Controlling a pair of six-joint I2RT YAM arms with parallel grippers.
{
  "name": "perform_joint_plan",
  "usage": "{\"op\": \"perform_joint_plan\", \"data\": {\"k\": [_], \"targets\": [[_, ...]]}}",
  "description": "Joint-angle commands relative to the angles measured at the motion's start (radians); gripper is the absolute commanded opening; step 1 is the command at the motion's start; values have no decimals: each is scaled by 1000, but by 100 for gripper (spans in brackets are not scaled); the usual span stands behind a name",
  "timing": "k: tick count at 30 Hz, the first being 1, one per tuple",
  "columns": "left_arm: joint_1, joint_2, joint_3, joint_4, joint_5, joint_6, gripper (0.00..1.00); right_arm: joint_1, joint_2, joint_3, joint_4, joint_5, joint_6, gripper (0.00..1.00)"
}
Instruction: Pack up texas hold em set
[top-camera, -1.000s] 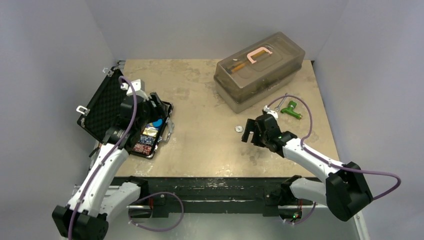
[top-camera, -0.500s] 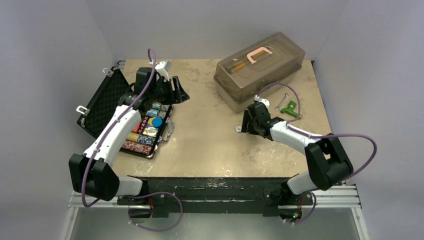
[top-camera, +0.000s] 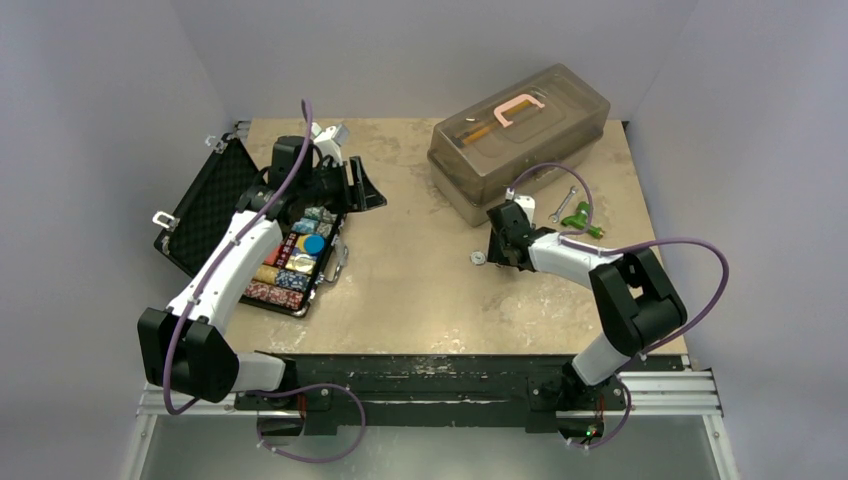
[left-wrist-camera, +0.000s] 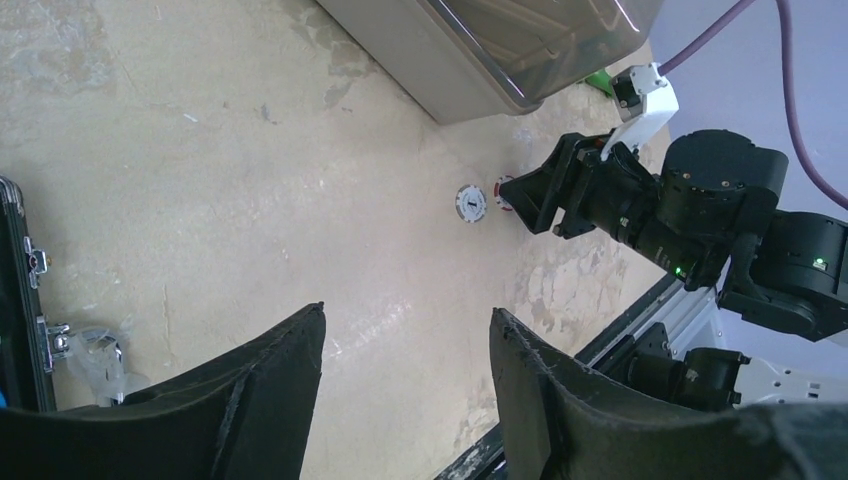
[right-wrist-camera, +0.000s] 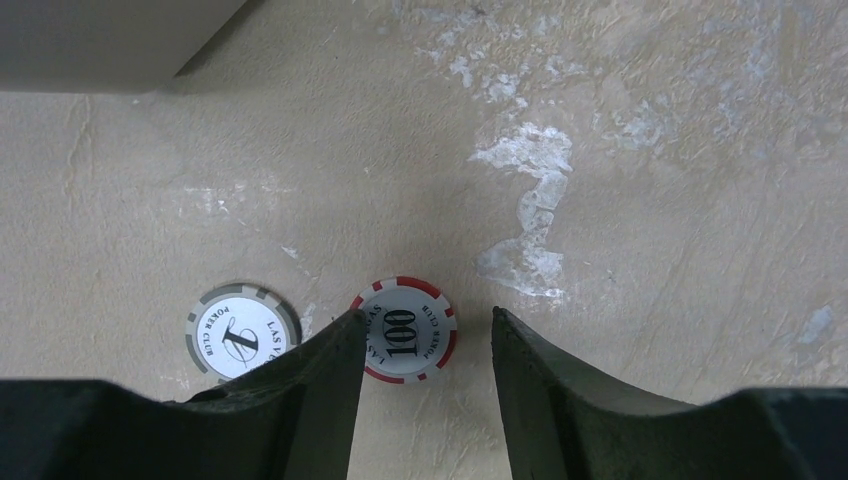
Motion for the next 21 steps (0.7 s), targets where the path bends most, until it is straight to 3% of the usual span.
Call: {"op": "perform_joint_plan", "data": {"k": [1,8,21], "targets": [[10,-30,-8,35,40,-11,60,9,14,45,5,46,15,49],[10,-17,-13,47,66,-20,69,13,0,26,21,28,14,50],[10,-8,-17,53,72,-22,71,14,24,36,-6,-3,6,51]]}}
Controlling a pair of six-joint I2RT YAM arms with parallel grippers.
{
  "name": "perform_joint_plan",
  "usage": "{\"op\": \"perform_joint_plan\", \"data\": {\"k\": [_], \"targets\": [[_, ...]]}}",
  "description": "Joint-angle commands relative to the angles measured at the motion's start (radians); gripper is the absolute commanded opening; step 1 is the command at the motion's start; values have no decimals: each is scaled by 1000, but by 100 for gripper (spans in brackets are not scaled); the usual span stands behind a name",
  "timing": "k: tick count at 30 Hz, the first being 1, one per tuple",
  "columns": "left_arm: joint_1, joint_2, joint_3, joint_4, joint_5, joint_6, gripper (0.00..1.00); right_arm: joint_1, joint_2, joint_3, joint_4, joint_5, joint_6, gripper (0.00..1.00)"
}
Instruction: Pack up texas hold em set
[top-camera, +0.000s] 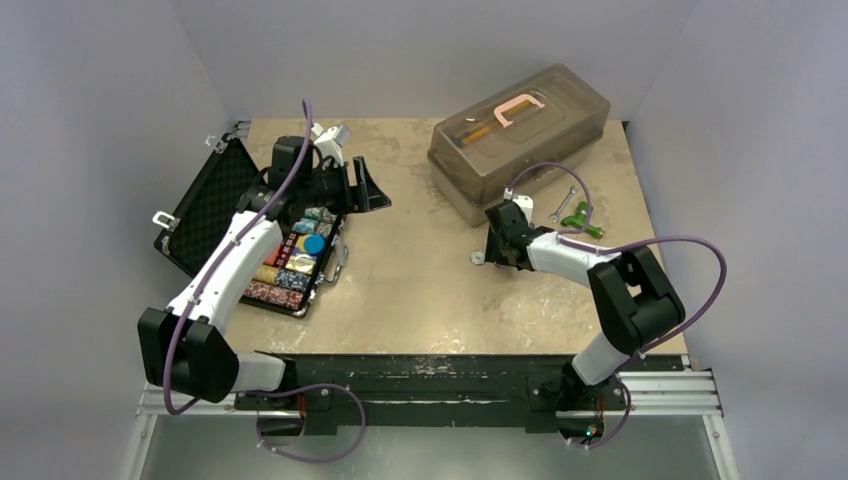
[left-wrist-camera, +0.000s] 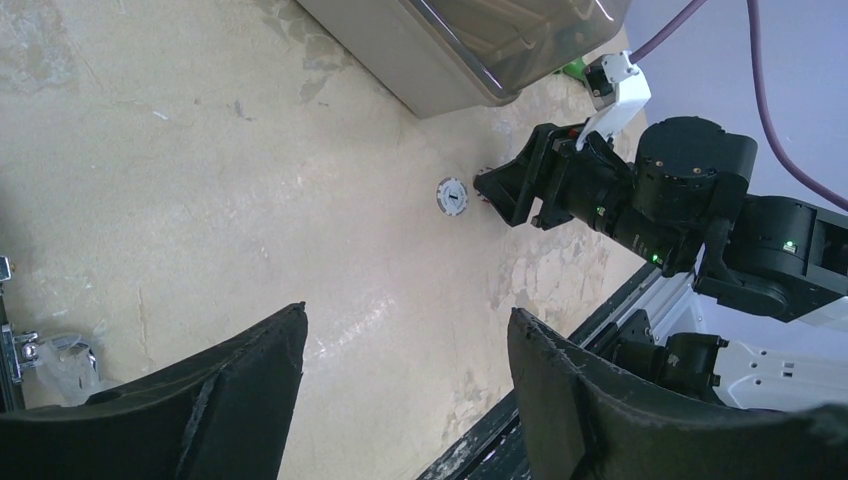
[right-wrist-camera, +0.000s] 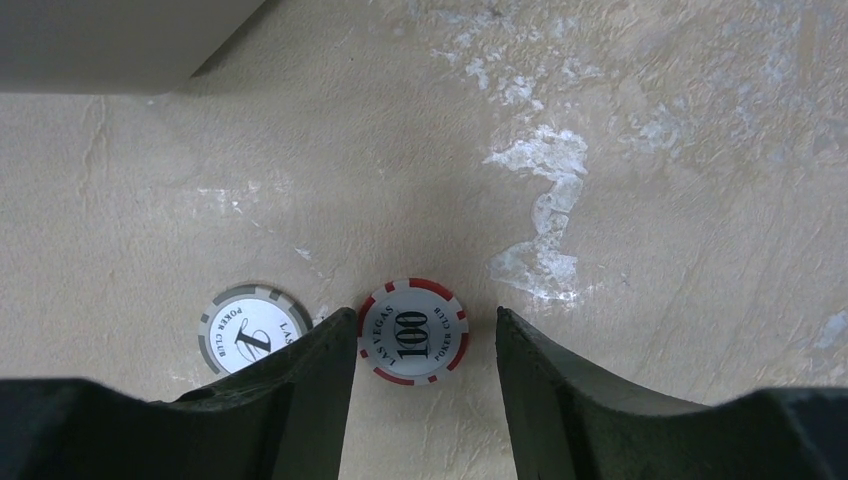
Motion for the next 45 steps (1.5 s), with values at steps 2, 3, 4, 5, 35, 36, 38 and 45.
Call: {"op": "perform_joint_plan", "data": {"k": [2,3,4,5,35,36,38,45], "targets": [[9,-7,-11,41,26,-10,71,11,17,27,-24,2,0,51],[9,-6,-11,41,26,-10,71,11,19,28,-30,2,-1,51],[9,-4,-11,40,25,-10,71,13,23,29,-36,4,-2,51],[9,-4,-11,40,27,-10,71,13,26,29,-40,4,-6,51],[9,12,-11,45,53,-9,72,17,65,45,-107,-57,14,47],[9,13,-11,46,55,-10,72,18,70,47,-112,-55,14,47],[9,16,-9,45,57,-10,72,20,75,49,-118,-51,16,47],[9,21,-9,45,61,-10,72,27,72,46,-118,-42,20,45]]}}
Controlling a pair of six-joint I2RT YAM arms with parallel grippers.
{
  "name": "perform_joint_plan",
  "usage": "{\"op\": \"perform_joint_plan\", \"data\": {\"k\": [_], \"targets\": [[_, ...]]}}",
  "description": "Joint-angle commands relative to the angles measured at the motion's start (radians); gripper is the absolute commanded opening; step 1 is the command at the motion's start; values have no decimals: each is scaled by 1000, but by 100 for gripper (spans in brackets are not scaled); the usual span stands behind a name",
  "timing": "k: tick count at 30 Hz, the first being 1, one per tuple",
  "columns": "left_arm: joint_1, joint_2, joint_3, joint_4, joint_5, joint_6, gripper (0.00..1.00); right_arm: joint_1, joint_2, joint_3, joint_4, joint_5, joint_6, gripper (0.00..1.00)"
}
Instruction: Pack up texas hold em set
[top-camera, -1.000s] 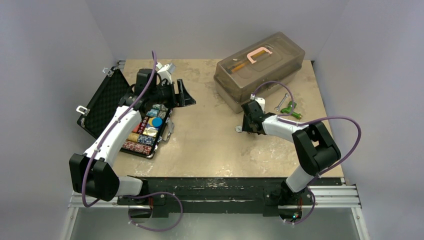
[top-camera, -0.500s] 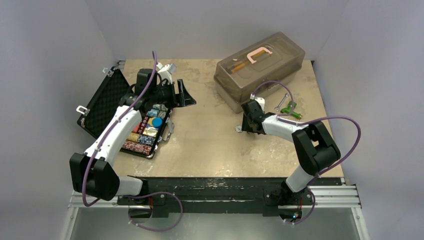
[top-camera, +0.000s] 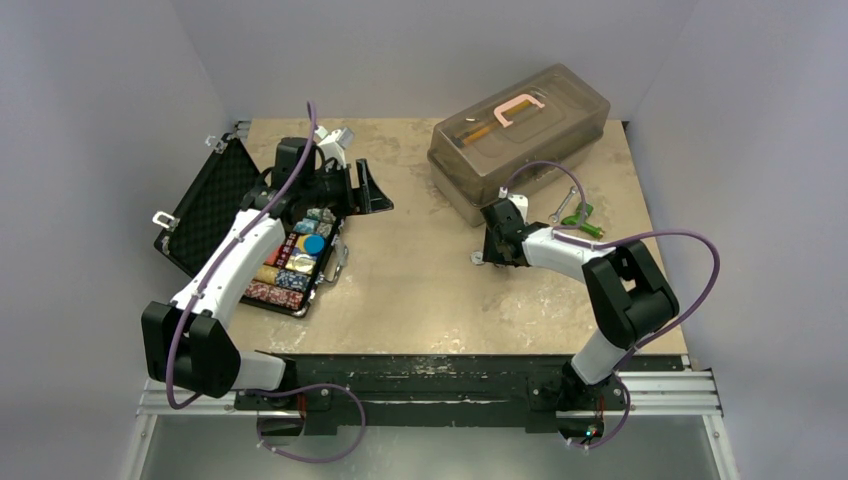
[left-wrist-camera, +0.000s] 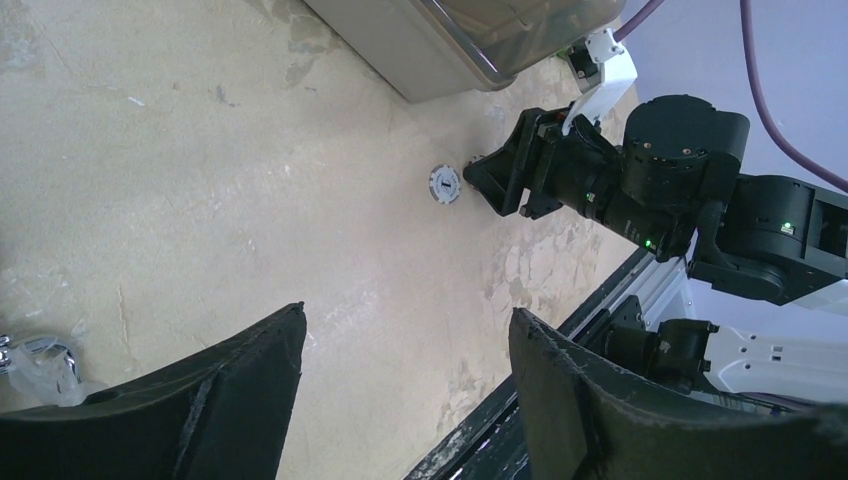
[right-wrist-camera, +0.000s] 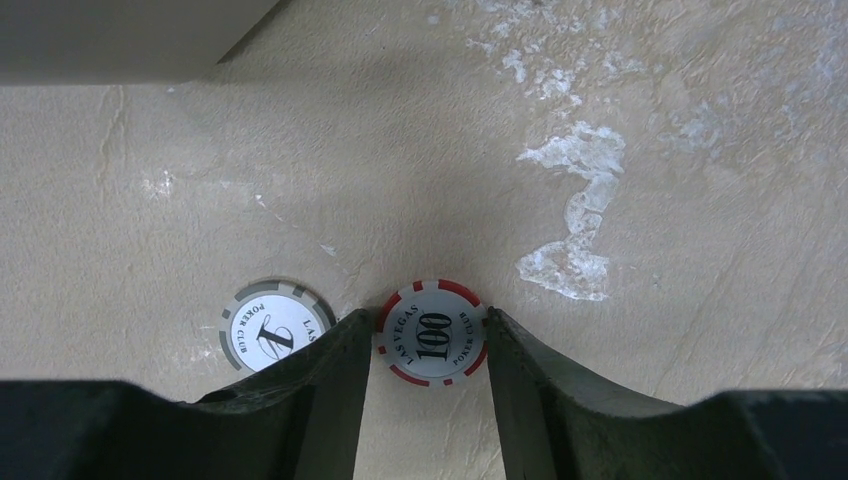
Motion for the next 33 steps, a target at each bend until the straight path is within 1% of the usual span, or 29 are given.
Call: {"op": "perform_joint_plan", "data": {"k": [1,5,7,9,14,20,29,33], "targets": [[9,0,2,39,25,-10,72,12,24,-2,-64,-22,14,44],[9,4,2,36,25,-8,72,12,16,-7,-58,-29,28,42],[9,7,2,35,26,-8,72,12,9,-11,-53,-30,35,39],[9,10,2,36,26,-8,72,11,2,-13,-49,-31,41,38],[9,13,2,36,26,-8,72,11,-11,-12,-55,-21,39,37],[9,26,3,35,33,-10,72,11,-78,-11,-73,-25,47,37],[7,50,1,41,51,-15,72,12,-147,0,-79,-82,76,37],[4,69,-14,77,84,-39,72,12,-186,2,-76,-117,110,37]]}}
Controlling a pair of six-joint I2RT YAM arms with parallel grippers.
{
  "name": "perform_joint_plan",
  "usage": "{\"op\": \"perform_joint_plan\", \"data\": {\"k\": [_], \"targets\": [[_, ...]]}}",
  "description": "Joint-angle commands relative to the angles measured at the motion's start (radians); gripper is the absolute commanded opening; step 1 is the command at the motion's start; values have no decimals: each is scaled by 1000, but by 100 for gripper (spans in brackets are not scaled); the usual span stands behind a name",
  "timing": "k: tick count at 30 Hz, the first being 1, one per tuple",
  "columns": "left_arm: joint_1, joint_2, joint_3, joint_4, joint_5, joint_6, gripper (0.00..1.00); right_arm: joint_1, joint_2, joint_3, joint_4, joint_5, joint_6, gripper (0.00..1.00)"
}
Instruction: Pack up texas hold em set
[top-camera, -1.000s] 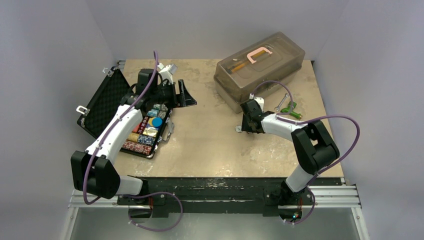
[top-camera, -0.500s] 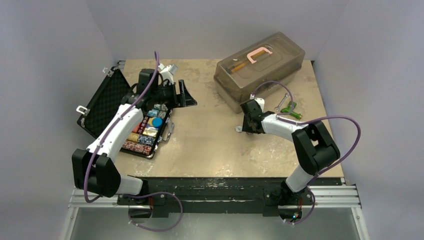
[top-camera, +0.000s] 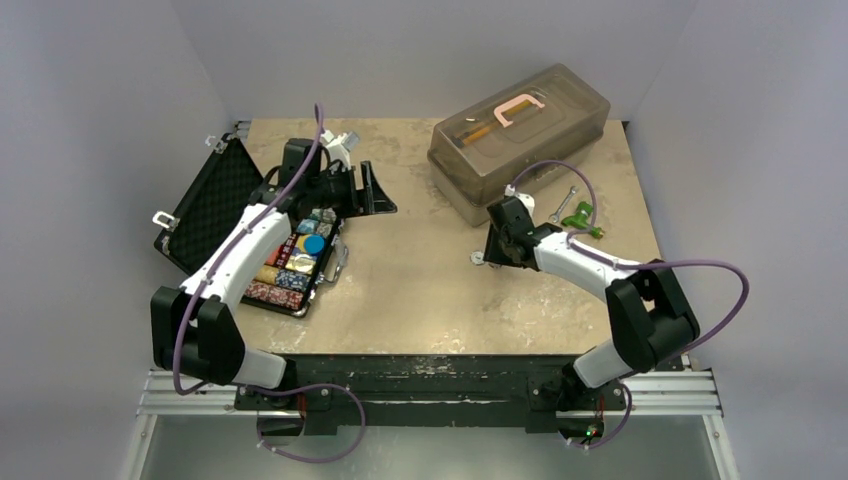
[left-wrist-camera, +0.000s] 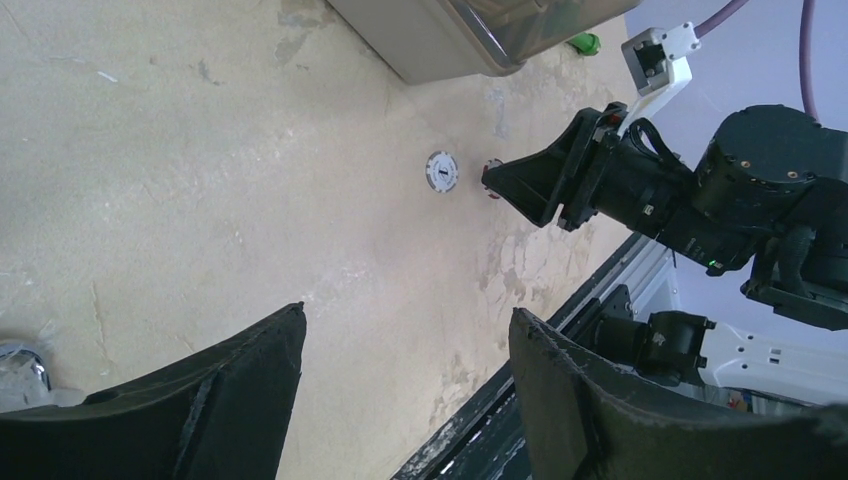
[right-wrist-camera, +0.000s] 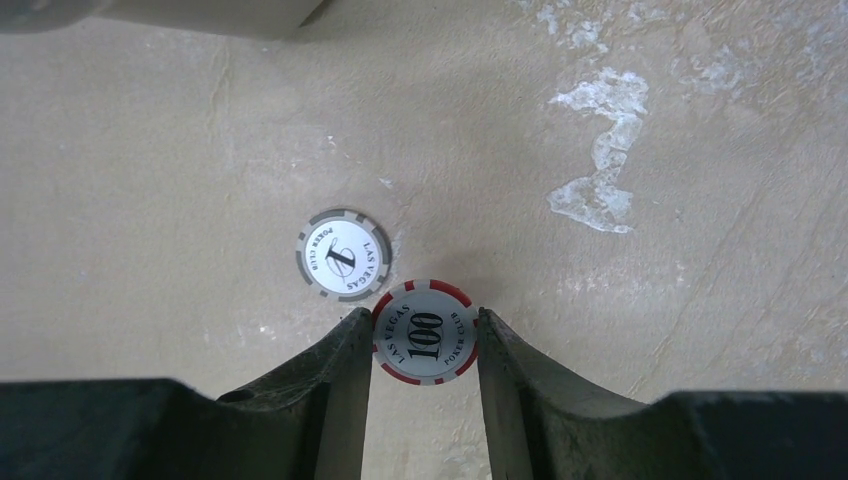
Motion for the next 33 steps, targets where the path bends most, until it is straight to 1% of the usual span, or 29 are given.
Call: {"op": "perform_joint_plan", "data": {"k": [1,6,11,13,14,17,19,21,23,26,29,33], "targets": [[1,22,-19,83,64,-35,71,5,-69,12,4,-49,69,37],[-38,65,-23,101,93,-51,71,4,-123,-1,46,-135,193,36],[-126,81,-39,135,82,-46,69,4,-150,-19,129,-229,322,37],[-157,82,-46,142,69,-43,68,4,-150,-15,153,-227,330,36],[-164,81,-48,142,60,-40,68,4,-143,-6,149,-202,319,37],[-168,69,-41,109,11,-22,67,30,-93,54,116,-180,190,40],[-167,49,-26,65,-48,5,64,91,-72,92,88,-116,104,48],[-159,13,-26,40,-119,24,63,163,-43,125,79,-77,2,58],[-144,-42,-40,40,-187,32,63,229,7,174,54,-54,-60,63],[-109,-116,-55,35,-270,34,63,312,114,273,-9,-2,-122,70],[-77,-158,-56,17,-331,44,64,344,218,360,-50,-29,-171,80],[-54,-194,-59,8,-379,50,64,359,317,434,-77,-36,-223,83]]}}
